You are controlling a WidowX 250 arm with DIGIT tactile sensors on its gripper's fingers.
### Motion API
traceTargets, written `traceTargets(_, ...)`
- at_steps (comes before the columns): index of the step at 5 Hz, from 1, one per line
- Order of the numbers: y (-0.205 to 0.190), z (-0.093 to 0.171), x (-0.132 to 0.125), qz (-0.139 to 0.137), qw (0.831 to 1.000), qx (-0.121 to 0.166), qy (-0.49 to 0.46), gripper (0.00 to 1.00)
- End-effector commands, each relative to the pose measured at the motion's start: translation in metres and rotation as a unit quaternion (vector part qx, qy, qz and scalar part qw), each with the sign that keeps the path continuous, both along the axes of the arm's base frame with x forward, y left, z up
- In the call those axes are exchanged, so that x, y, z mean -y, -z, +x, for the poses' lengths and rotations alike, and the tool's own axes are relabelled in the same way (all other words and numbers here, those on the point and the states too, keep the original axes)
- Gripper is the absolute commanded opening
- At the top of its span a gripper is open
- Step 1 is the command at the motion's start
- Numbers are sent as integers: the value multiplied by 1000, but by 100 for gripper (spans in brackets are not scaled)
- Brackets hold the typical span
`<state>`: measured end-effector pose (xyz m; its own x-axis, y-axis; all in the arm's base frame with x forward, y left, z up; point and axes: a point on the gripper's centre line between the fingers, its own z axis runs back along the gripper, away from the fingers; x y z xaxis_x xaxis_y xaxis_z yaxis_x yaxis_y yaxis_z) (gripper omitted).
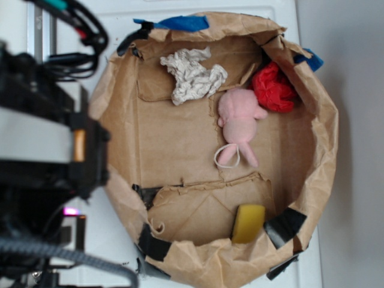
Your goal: Grab the white paper.
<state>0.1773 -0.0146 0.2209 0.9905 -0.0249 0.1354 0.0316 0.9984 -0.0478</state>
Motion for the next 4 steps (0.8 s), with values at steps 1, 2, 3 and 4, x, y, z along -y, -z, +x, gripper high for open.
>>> traceTargets(1,10,29,-29,-14,998,36,-48,100)
traceTargets(2,8,36,-45,-61,982,48,-173,100)
traceTargets(3,12,46,-46,-63,952,43,-296,100)
traceTargets(4,15,46,-44,-35,910,20,-413,100)
